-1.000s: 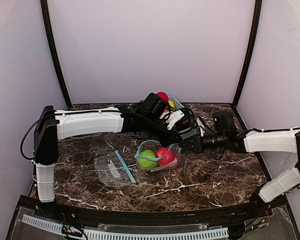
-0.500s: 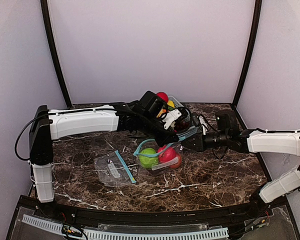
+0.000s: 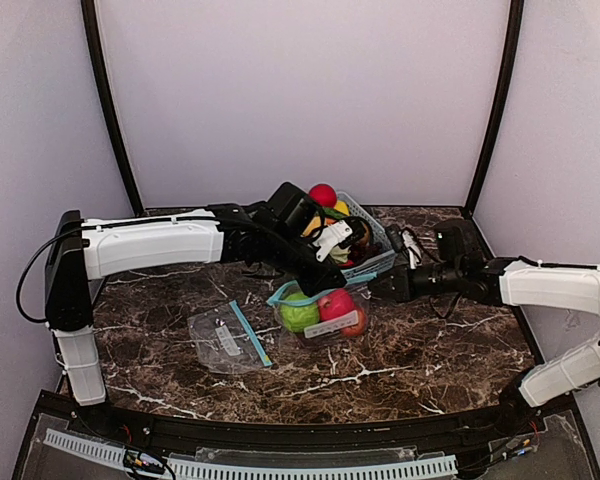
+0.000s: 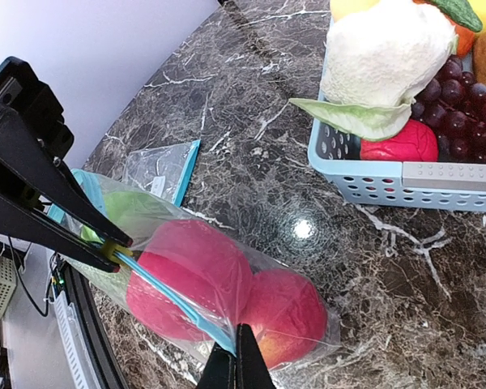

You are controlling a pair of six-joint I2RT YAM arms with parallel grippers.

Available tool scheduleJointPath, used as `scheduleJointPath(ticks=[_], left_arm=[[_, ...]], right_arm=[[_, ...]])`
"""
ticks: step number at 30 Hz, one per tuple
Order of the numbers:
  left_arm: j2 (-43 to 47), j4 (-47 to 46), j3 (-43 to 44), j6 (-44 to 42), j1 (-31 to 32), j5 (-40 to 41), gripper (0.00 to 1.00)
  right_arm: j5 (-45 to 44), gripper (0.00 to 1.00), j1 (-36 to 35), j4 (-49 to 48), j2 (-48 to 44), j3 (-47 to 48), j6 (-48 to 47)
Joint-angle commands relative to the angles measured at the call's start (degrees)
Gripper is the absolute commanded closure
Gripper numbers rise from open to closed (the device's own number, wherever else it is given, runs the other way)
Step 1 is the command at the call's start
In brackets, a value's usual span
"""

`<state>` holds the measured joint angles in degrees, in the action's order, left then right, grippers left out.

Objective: Place the food in the zip-top bag and seal the zipper
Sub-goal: Zip the zipper of the food storage bag.

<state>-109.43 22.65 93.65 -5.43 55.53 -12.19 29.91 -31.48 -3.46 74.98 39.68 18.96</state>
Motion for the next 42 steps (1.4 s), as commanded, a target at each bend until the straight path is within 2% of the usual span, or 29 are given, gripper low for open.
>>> scheduleJointPath(ticks=[1, 16, 42], left_arm=[[5.19, 8.21, -2.33, -1.02, -1.02, 1.95, 0.99], [9.45, 10.28, -6.75, -1.81, -1.62, 4.05, 0.99], [19.13, 11.50, -16.75, -2.07, -4.93, 6.37, 0.99]], right_arm=[[-8.77, 1.00, 2.63, 4.97, -1.43, 0.99, 1.02], [-13.75, 1.00, 3.69, 10.01, -3.46, 1.80, 1.43], [-16.87, 1.00, 4.68, 15.51, -5.28, 3.72, 0.11]])
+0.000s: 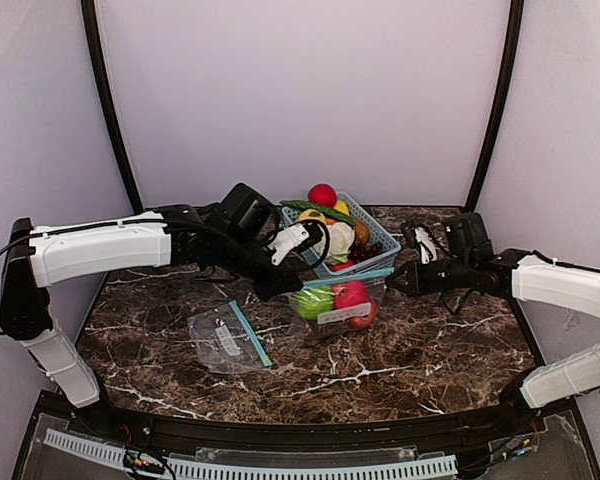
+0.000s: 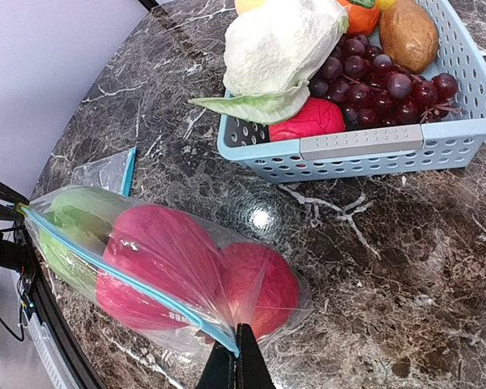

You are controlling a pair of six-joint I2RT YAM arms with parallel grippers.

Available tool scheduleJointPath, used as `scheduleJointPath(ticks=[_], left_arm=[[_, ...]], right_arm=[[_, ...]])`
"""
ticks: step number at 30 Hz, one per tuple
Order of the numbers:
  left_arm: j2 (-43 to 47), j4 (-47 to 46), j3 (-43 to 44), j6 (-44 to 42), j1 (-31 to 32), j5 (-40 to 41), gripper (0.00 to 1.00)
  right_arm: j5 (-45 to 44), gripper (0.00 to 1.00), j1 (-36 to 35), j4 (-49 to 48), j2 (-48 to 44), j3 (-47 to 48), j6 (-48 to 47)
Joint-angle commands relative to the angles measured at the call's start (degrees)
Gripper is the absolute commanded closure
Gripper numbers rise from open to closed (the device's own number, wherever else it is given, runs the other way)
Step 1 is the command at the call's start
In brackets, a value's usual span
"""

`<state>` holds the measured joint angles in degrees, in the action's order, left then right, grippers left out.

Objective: Place the food in the zip-top bag and seal the zipper
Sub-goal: Zip the zipper of the food storage bag.

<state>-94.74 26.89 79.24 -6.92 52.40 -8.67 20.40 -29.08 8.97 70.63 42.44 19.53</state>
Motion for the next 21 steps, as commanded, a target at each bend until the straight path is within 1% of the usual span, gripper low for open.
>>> scheduleJointPath(ticks=[1, 14, 17, 20, 21], left_arm=[[4.68, 7.32, -2.61, -0.57, -1.92, 2.86, 0.99], [7.68, 8.98, -5.96, -1.38, -3.15, 5.68, 0.99], [8.03, 9.21, -6.35, -1.43, -3.22, 6.08, 0.99], [8.09, 9.07, -6.38, -0.99, -3.21, 4.33, 0.99], [7.91, 8.59, -6.38, -0.40, -3.15, 2.00, 0.99]], right_arm=[[-7.42, 1.00, 2.27, 3.27, -1.01, 1.06, -0.55], [-7.18, 1.00, 2.50, 4.70, -1.37, 1.66, -0.71], [-5.53, 1.00, 2.46, 6.33, -1.98, 2.36, -1.03], [-3.42, 1.00, 2.46, 10.19, -4.18, 3.72, -1.57], [-3.13, 1.00, 2.47, 11.87, -5.31, 4.28, -1.80]])
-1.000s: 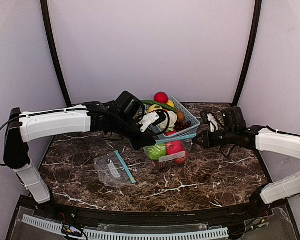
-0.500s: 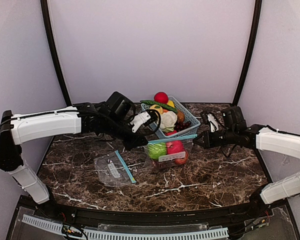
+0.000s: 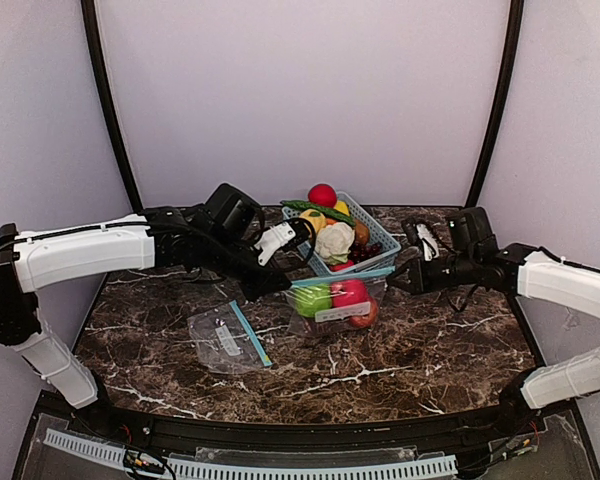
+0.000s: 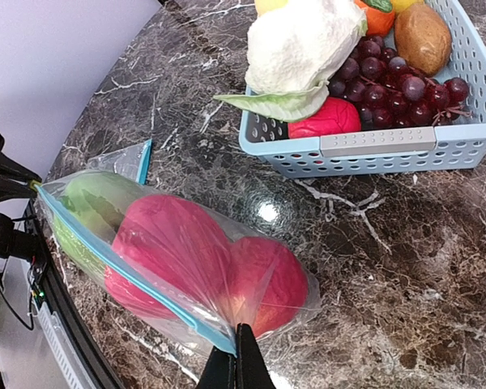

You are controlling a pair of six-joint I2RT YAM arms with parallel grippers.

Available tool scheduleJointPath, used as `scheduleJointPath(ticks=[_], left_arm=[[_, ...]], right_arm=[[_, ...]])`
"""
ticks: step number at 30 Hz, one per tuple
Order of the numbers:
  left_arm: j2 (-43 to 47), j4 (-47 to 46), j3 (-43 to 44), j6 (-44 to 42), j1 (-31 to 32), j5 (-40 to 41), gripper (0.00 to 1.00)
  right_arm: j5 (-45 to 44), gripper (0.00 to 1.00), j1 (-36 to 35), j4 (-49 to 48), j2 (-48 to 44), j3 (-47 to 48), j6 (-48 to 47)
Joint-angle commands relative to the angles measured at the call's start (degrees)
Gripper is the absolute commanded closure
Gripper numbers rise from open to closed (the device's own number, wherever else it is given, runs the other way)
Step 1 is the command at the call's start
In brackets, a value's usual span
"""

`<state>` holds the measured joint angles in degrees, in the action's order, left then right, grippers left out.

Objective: Place the food in the zip-top bag and seal the zipper
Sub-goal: Zip the zipper of the food storage bag.

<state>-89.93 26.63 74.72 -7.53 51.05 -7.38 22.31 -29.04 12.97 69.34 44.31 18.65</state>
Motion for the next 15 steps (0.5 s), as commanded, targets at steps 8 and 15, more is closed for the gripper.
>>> scheduleJointPath(ticks=[8, 15], left_arm=[[-0.72, 2.61, -1.28, 8.38, -0.15, -14.85, 0.99], [-5.29, -10.73, -3.80, 23.28, 2.08, -18.95, 0.99]], right_arm=[[-4.15, 1.00, 2.32, 23.68, -12.01, 6.57, -2.12], [-12.95, 1.00, 2.31, 29.74, -9.84, 6.31, 1.73]])
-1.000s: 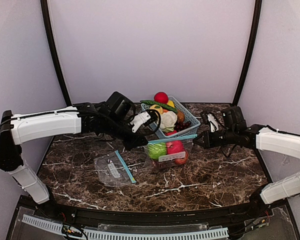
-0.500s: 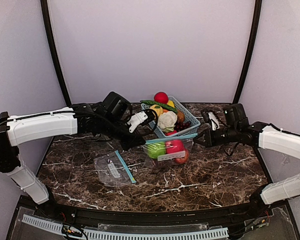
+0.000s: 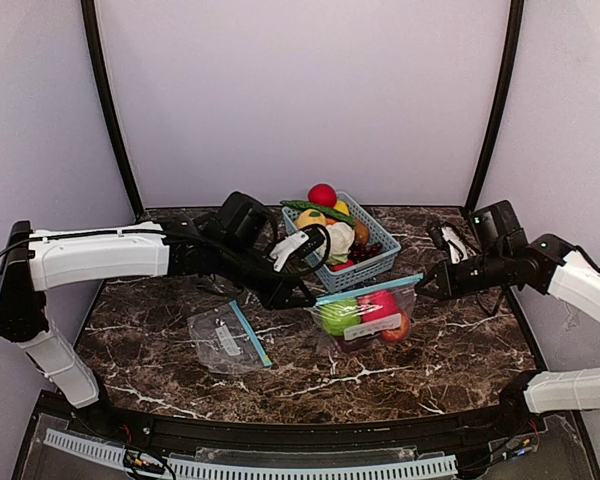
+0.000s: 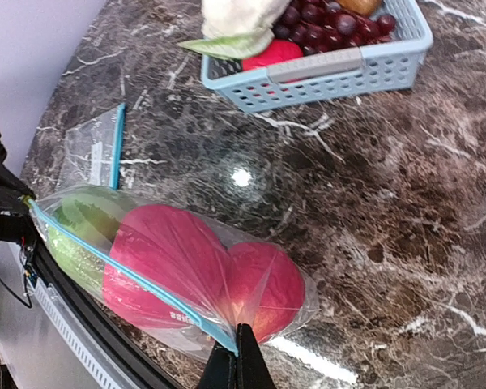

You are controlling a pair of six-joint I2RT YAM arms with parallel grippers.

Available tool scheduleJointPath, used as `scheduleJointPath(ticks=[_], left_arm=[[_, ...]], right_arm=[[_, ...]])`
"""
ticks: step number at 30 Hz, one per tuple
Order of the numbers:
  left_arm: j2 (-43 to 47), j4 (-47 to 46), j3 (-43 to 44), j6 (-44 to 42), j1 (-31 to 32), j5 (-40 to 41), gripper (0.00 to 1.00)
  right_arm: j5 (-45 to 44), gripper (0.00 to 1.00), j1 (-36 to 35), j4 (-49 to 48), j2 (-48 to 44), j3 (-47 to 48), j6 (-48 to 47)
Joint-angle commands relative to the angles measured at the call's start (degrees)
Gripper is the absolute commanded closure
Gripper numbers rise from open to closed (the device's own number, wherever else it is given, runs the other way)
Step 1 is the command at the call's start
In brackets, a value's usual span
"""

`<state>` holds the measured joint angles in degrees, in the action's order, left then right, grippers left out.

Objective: Place the food in the zip-top bag and seal the zipper
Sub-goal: Zip the zipper of the food storage bag.

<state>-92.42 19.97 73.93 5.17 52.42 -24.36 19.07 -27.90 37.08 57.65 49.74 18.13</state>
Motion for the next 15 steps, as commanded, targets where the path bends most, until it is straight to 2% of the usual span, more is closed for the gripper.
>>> scheduleJointPath(ticks=[1, 6, 9, 11, 12, 14, 15], left_arm=[[-3.35, -5.47, -3.58, 11.98, 0.72, -1.99, 0.99], [-6.64, -10.72, -4.31, 15.33, 0.77, 2.46, 0.99], [-7.24, -12.98, -3.75, 15.76, 0.81, 4.40, 0.98], [-7.25, -13.47, -3.21, 16.02, 0.76, 5.77, 0.85], [-6.70, -13.57, -3.24, 16.15, 0.82, 6.88, 0.72], [-4.79, -14.07, -4.25, 16.44, 0.80, 9.44, 0.55], [-4.00, -14.12, -5.45, 16.53, 0.76, 10.48, 0.51]], right_arm=[[-11.19, 1.00, 1.30, 5.85, 2.96, 1.22, 2.66], [-22.10, 1.00, 1.35, 3.74, 10.46, 3.92, 3.60], [-24.03, 1.00, 1.60, 0.32, 14.25, 5.62, 2.62], [-24.35, 1.00, 1.70, -1.66, 16.56, 6.63, 2.36], [-24.92, 1.00, 1.85, -2.26, 17.47, 6.95, 2.28], [-26.00, 1.00, 2.25, -3.06, 19.07, 7.29, 2.19], [-26.39, 1.00, 2.71, -3.58, 19.79, 7.22, 2.05]])
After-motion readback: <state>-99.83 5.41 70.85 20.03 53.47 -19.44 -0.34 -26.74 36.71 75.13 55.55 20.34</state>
